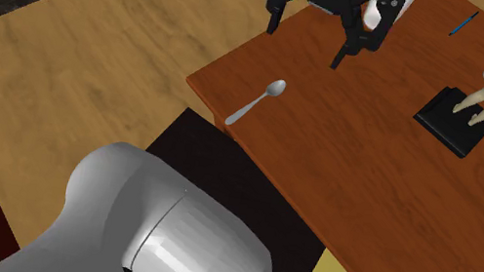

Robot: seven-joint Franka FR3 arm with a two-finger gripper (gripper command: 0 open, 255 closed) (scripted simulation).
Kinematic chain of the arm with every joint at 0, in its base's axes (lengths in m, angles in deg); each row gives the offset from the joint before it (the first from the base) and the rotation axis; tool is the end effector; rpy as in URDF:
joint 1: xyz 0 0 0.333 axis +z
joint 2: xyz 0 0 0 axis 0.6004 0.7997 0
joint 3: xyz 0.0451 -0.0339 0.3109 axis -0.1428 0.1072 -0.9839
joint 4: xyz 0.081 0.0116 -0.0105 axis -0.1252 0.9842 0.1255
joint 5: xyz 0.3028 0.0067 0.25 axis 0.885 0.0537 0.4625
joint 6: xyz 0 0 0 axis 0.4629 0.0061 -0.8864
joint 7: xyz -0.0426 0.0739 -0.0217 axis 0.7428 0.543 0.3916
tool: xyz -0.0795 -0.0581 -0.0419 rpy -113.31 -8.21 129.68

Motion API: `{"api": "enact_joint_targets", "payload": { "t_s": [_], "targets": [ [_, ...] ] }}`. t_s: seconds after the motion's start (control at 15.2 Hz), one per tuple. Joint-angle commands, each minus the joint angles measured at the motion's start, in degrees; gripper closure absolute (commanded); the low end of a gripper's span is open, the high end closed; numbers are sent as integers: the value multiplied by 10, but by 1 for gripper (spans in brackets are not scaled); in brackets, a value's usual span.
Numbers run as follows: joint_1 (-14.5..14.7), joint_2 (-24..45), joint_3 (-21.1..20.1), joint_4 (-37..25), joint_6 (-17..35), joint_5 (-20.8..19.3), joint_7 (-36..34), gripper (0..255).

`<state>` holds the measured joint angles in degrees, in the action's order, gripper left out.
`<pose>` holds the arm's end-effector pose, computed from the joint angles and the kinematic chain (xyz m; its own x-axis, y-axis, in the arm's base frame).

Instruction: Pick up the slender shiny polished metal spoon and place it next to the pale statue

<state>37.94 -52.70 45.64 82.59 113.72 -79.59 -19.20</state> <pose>0.3033 0.0010 0.5485 0.9767 0.1013 -0.1892 0.0939 -0.9944 -0.0475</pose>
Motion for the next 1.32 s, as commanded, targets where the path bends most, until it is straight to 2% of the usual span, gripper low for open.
{"api": "enact_joint_targets", "payload": {
  "t_s": [0.0, 0.33, 0.66, 0.99, 1.25],
  "targets": [
    [0, 0, 0, 0, 0, 0, 0, 0],
    [3, -34, -49, 111, 116, 19, -70, 0],
    [10, -31, -107, 201, 245, 40, -144, 0],
    [12, 22, -174, 263, 393, 55, -226, 0],
    [-6, 106, -240, 287, 524, 47, -307, 0]
  ]
}}
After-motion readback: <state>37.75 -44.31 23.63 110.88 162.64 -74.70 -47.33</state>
